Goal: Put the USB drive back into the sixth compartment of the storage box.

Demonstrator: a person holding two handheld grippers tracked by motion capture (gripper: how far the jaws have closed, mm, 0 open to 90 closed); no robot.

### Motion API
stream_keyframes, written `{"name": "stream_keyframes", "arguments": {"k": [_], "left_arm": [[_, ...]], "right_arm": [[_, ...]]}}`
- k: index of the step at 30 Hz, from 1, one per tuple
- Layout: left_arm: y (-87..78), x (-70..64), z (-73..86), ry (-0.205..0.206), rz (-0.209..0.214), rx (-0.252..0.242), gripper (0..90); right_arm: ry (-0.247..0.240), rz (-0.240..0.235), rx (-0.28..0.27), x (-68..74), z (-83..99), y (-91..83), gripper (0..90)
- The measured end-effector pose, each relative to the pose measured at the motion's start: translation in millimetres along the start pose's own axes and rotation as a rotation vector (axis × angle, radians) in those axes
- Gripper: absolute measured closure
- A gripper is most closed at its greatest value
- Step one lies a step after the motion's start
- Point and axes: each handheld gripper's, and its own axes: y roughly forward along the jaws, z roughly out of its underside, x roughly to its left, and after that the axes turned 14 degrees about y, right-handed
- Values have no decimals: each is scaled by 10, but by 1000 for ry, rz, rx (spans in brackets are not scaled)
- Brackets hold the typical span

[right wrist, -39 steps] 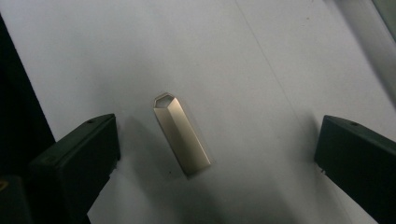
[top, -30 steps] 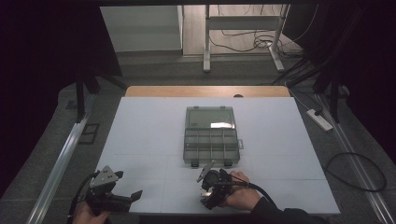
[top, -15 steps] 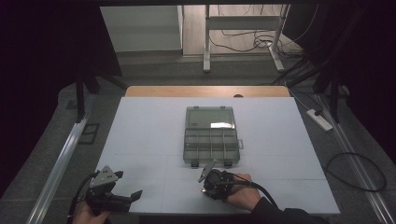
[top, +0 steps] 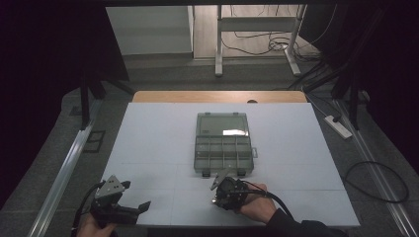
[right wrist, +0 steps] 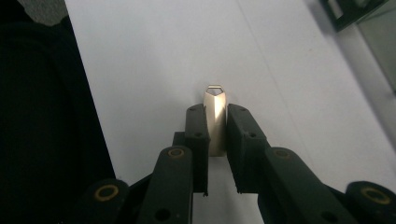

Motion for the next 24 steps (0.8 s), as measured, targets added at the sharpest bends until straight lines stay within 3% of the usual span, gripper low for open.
{"name": "stream_keyframes", "arguments": {"k": [12,24], "left_arm": [[4,2,0,-7,1,0,31],[3,6,0,-7,1,3,31]], "right_arm": [[33,-17,-78,-73,-62,-152,783],[60,-14,-122,-157,-119,-256,783]]}}
